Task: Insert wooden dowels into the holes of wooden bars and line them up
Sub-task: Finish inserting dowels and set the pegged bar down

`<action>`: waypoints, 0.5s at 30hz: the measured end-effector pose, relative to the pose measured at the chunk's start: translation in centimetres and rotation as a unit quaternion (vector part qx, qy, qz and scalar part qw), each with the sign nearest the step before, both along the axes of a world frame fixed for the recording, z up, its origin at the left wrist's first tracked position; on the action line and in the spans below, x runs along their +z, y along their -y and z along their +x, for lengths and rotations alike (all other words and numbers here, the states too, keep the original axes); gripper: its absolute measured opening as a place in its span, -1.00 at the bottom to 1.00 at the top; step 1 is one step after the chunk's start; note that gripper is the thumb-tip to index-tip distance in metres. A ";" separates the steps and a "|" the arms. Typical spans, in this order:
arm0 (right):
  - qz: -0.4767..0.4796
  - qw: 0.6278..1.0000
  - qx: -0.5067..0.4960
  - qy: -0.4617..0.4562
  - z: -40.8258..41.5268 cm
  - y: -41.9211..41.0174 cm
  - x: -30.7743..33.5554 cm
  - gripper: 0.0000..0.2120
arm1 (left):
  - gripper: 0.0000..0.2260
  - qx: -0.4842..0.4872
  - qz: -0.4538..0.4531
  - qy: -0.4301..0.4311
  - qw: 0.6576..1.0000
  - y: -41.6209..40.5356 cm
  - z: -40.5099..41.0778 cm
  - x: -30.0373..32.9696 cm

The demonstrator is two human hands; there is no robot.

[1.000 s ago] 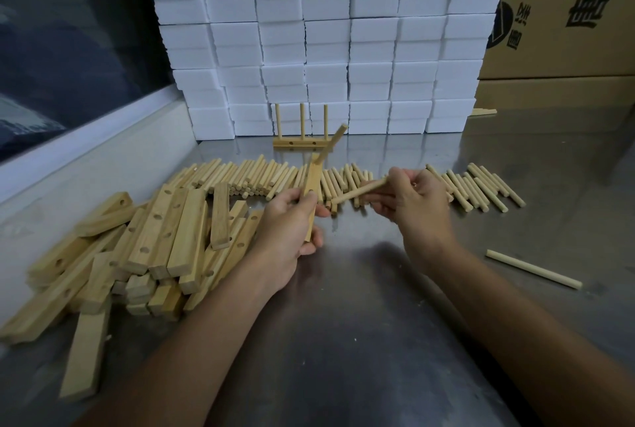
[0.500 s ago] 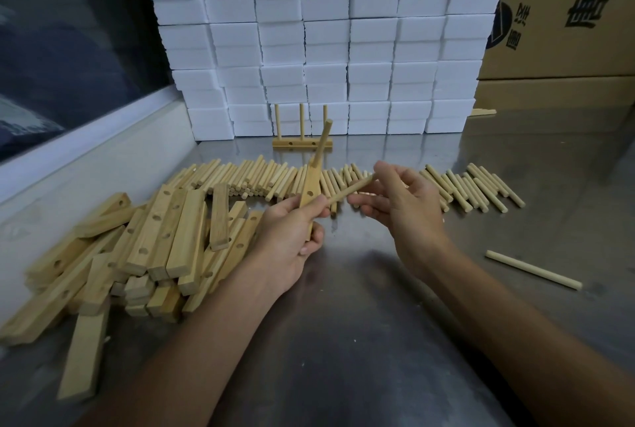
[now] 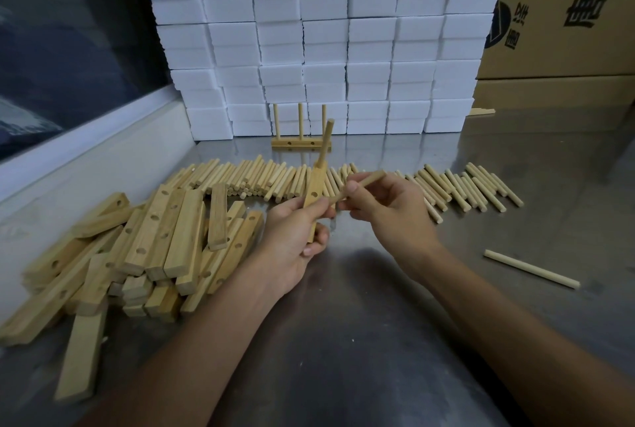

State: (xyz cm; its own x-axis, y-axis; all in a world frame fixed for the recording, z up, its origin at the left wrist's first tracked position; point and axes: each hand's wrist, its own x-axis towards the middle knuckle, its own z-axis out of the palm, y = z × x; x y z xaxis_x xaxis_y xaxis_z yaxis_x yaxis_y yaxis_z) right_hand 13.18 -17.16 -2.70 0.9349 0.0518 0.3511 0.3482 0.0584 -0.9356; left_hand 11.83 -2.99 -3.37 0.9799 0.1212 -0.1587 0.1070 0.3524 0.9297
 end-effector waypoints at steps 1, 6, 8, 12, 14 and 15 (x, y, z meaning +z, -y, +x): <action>-0.001 1.000 0.004 -0.003 0.0 0.0 -0.1 -0.88 | -0.92 -0.001 -0.009 0.000 1.000 0.0 0.0 0.0; 0.059 0.998 0.008 0.007 0.1 0.1 0.2 -0.85 | -0.82 -0.031 -0.038 0.005 0.999 0.1 0.0 0.2; 0.071 0.997 0.023 0.009 0.1 0.0 0.1 -0.86 | -0.81 -0.044 -0.026 0.014 0.999 0.1 -0.2 0.1; 0.051 0.998 0.023 0.021 0.1 -0.2 -0.2 -0.90 | -0.81 -0.053 -0.013 0.027 0.998 0.2 -0.2 -0.1; 0.025 0.999 0.003 0.038 0.3 -0.1 -0.2 -0.91 | -0.80 -0.053 -0.003 0.037 0.998 0.2 -0.2 -0.1; 0.018 0.999 -0.006 0.043 0.3 -0.1 -0.2 -0.91 | -0.79 -0.054 0.003 0.043 0.998 0.2 -0.2 -0.2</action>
